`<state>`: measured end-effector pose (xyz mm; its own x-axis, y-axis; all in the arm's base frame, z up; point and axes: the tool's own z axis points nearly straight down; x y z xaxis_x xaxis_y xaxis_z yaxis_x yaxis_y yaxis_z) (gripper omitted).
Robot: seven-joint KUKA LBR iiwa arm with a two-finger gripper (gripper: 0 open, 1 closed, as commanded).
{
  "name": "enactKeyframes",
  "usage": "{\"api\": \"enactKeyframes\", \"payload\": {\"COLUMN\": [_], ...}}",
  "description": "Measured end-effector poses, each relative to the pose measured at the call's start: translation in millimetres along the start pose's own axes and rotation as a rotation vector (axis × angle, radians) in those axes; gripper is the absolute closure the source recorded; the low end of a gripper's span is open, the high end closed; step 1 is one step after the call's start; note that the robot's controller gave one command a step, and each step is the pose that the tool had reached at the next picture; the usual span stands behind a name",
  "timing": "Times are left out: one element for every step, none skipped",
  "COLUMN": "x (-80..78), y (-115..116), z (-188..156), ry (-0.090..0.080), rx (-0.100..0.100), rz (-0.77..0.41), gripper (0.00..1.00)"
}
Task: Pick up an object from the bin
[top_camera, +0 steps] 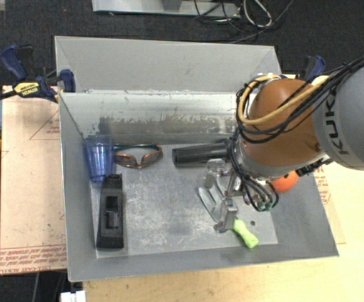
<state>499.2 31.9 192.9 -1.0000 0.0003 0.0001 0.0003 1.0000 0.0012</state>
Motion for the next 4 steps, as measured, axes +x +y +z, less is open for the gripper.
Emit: {"api": "enactKeyframes", "payload": {"x": [-67.0, -30.7, -2.4, -0.9], "y": [-85, -83, -140, -160], "z": [124, 37, 94, 124], "ry": [0.001, -0.014, 0.002, -0.012], "rx": [0.0, -0.005, -0.001, -0.009], "rz": [-0.118, 0.244, -0.205, 0.359], "gripper": [0.0, 0.0, 0.0, 0.0]}}
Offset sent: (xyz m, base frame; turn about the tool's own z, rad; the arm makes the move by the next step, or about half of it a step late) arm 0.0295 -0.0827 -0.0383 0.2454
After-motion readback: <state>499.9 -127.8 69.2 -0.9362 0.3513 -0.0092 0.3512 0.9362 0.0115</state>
